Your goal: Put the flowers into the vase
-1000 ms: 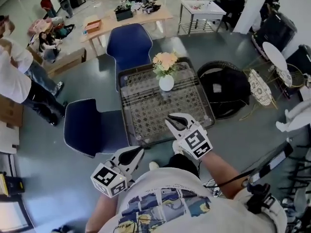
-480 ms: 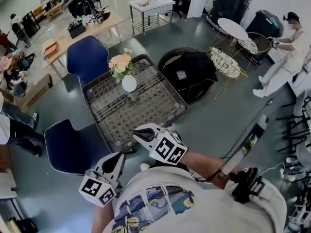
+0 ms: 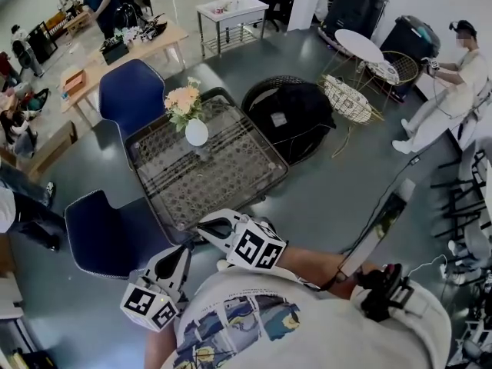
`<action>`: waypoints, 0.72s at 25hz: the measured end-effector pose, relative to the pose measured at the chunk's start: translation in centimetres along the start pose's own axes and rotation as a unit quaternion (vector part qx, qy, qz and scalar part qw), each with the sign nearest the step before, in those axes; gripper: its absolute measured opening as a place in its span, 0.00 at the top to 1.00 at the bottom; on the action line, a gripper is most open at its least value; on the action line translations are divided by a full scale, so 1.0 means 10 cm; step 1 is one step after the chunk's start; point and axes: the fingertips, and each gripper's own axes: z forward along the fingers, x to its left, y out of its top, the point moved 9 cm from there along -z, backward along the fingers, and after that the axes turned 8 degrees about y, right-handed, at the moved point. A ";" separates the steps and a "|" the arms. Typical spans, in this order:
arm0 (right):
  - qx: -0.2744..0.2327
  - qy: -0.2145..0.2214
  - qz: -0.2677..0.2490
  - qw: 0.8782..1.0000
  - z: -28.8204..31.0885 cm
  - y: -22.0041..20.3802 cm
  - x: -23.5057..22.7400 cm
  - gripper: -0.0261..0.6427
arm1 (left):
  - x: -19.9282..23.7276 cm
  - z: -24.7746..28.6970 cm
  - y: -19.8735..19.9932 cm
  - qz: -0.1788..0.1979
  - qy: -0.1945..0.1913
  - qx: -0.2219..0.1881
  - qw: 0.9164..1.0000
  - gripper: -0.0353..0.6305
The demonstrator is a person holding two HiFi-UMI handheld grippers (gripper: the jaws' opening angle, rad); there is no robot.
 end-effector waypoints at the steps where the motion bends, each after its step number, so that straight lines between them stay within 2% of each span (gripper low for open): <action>1: -0.001 0.001 -0.001 1.000 0.00 0.01 0.01 0.94 | 0.00 -0.01 -0.01 0.000 0.001 0.000 1.000 0.93; 18: -0.001 0.015 -0.014 1.000 0.05 0.12 0.11 0.94 | -0.01 -0.11 -0.06 0.004 0.006 0.005 1.000 0.93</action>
